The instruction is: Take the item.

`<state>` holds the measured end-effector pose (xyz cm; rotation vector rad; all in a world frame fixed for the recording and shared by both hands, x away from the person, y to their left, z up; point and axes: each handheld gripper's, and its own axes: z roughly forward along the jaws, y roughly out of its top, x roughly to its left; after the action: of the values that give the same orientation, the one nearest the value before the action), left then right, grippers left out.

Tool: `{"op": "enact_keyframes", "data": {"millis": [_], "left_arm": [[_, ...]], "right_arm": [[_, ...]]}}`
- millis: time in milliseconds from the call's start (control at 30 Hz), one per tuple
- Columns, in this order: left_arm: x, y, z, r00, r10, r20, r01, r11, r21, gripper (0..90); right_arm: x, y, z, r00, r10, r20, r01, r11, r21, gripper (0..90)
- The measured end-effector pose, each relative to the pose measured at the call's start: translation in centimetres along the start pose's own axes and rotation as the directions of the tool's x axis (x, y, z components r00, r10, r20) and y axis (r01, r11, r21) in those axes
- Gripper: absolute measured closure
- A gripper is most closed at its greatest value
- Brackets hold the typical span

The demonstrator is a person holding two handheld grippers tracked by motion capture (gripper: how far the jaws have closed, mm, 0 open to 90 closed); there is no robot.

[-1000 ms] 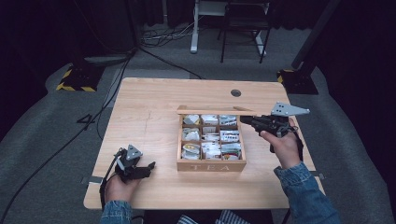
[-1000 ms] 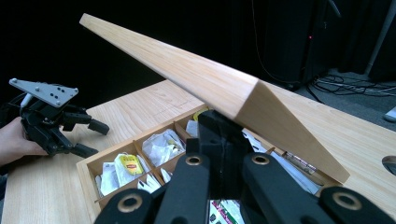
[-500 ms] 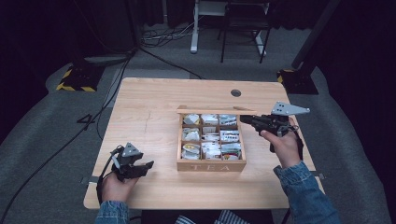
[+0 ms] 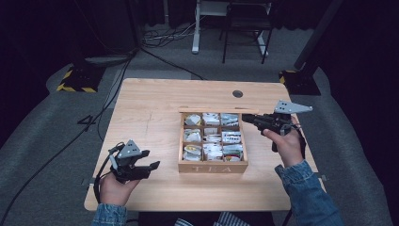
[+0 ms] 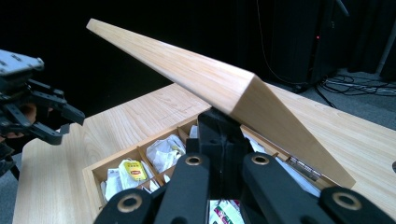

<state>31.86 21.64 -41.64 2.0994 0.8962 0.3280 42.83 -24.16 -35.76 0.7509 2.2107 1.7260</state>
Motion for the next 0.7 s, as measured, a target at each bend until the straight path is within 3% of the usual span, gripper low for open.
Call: {"op": "enact_keyframes", "data": {"millis": [167, 267, 300, 500, 700], "left_arm": [[-0.8, 1.8, -0.1, 0.9983, 0.020, 0.054, -0.018, 0.9989, -0.044, 41.7], [-1.3, 2.3, 0.2, 0.9974, 0.033, 0.064, -0.030, 0.9984, -0.047, 41.7], [-1.9, 2.9, 0.5, 0.9966, 0.054, 0.063, -0.052, 0.9980, -0.035, 41.6], [-3.7, 4.7, 1.3, 0.9929, 0.096, 0.070, -0.094, 0.9952, -0.026, 41.6], [-5.3, 6.8, 2.5, 0.9851, 0.120, 0.123, -0.117, 0.9926, -0.033, 41.6]], "right_arm": [[-0.1, 0.2, 0.1, 1.0000, -0.001, -0.004, 0.001, 1.000, -0.001, 90.0], [-0.1, 0.2, 0.1, 1.0000, -0.001, -0.005, 0.001, 1.000, -0.002, 90.0], [-0.2, 0.3, 0.2, 1.0000, 0.002, -0.007, -0.002, 1.000, -0.005, 90.0], [-0.4, 0.3, 0.2, 0.9999, 0.006, -0.011, -0.006, 1.000, -0.013, 90.0], [-0.4, 0.5, 0.2, 0.9999, 0.006, -0.013, -0.006, 1.000, -0.010, 90.0]]}}
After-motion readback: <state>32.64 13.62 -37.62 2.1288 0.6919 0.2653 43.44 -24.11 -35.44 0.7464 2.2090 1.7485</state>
